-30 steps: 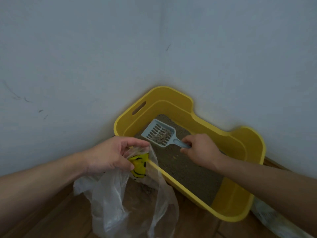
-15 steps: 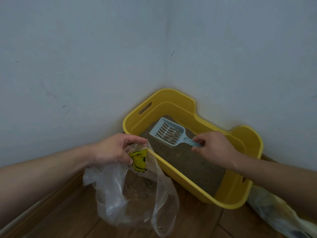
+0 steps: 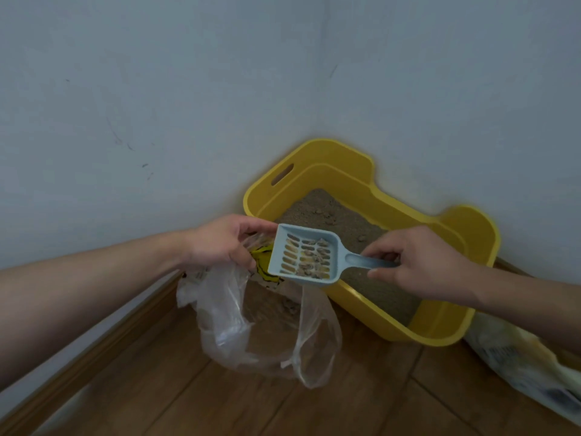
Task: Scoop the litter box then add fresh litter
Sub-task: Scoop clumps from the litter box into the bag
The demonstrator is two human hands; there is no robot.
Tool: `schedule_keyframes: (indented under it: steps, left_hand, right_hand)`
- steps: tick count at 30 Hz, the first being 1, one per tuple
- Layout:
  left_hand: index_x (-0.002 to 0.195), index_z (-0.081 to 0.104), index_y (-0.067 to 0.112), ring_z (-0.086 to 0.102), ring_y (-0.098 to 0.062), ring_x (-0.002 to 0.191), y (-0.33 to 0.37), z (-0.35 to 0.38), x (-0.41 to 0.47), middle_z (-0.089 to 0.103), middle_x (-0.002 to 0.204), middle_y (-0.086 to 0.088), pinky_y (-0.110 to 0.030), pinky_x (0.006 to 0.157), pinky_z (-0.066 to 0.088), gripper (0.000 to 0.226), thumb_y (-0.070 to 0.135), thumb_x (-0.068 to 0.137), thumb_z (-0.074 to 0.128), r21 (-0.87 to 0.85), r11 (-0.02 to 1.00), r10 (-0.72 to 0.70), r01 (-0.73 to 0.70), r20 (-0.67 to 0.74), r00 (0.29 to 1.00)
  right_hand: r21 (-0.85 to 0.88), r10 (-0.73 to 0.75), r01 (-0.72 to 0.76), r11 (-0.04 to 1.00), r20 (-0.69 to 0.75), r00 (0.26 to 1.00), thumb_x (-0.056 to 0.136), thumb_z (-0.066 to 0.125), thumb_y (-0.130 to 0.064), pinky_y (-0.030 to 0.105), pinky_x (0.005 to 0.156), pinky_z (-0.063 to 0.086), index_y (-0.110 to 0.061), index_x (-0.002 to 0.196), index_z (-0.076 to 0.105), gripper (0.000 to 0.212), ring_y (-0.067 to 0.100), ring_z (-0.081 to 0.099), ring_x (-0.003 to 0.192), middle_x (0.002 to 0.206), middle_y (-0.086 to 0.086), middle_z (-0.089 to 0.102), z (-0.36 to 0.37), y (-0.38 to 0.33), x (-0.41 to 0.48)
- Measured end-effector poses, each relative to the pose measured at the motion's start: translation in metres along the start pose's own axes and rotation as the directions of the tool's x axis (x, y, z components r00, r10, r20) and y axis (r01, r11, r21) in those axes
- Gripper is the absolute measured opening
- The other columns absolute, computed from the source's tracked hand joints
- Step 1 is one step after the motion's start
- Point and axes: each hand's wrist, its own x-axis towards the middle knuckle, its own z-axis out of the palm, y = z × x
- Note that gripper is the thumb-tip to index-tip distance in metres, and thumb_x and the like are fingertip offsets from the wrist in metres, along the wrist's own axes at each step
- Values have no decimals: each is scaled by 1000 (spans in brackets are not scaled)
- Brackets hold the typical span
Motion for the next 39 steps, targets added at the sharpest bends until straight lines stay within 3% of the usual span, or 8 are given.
schedule_keyframes:
  steps: [4, 14, 18, 21, 24, 27, 34, 39]
  left_hand:
    - [140, 50, 22, 51, -7, 130, 4, 3, -2, 53, 143, 6, -31, 106, 46, 79, -19, 75, 67, 1, 1000, -9, 9, -16, 1000]
    - [141, 50, 20, 57, -13, 125, 6, 4, -4, 56, 140, 5, -37, 103, 50, 76, -21, 78, 63, -31, 999, -19, 19, 16, 1000]
    - [137, 53, 24, 57, -14, 126, 4, 3, -3, 56, 140, 4, -40, 104, 50, 74, -19, 78, 64, -45, 999, -19, 20, 34, 999]
    - [132, 56, 30, 56, -15, 127, 2, 3, -2, 55, 142, 4, -43, 106, 47, 74, -16, 76, 65, -47, 999, -13, 15, 38, 999]
    - [130, 58, 36, 54, -14, 129, 1, 3, -1, 56, 141, 7, -45, 108, 46, 74, -5, 69, 70, -45, 999, -6, 8, 48, 999]
    - [136, 55, 30, 51, -11, 132, 1, 3, -1, 55, 142, 9, -41, 109, 45, 77, -13, 73, 67, -34, 999, -9, 11, 54, 999]
    - [143, 48, 20, 46, -6, 135, 1, 4, -5, 51, 146, 7, -28, 108, 43, 78, -23, 78, 59, -15, 1000, 0, 1, 59, 998]
    - [138, 52, 26, 49, -9, 133, -3, 2, -8, 52, 144, 8, -39, 110, 44, 77, -20, 76, 60, -64, 998, 0, 3, 57, 998]
  right_hand:
    - [-19, -117, 119, 993, 75, 990, 81, 78, -34, 23, 70, 50, -30, 104, 77, 23, 1, 58, 80, 88, -16, 64, 1, -3, -3]
    - [-133, -252, 286, 949, 225, 941, 86, 72, -36, 20, 74, 44, -29, 111, 75, 26, 1, 53, 83, 97, -15, 61, 5, -27, 6]
    - [-201, -256, 321, 925, 292, 921, 89, 66, -33, 21, 73, 36, -27, 112, 73, 25, 2, 43, 80, 94, -15, 54, 6, -40, 15]
    - [-266, -231, 331, 905, 344, 910, 88, 64, -31, 30, 77, 48, -25, 108, 74, 23, 10, 52, 84, 97, -10, 59, 6, -48, 23]
    - [-333, -228, 358, 872, 370, 901, 81, 60, -27, 41, 71, 53, -19, 91, 73, 19, 20, 58, 78, 85, -1, 62, 11, -56, 31]
    - [-368, -236, 385, 846, 390, 890, 79, 58, -24, 43, 66, 54, -17, 81, 70, 14, 25, 59, 73, 78, 4, 62, 17, -67, 39]
    - [-369, -262, 411, 834, 390, 883, 87, 55, -25, 38, 61, 51, -15, 88, 71, 19, 26, 59, 69, 73, 5, 65, 27, -68, 48]
    - [-283, -243, 357, 890, 370, 897, 95, 54, -29, 41, 68, 51, -21, 98, 72, 20, 20, 59, 71, 78, 0, 68, 28, -59, 47]
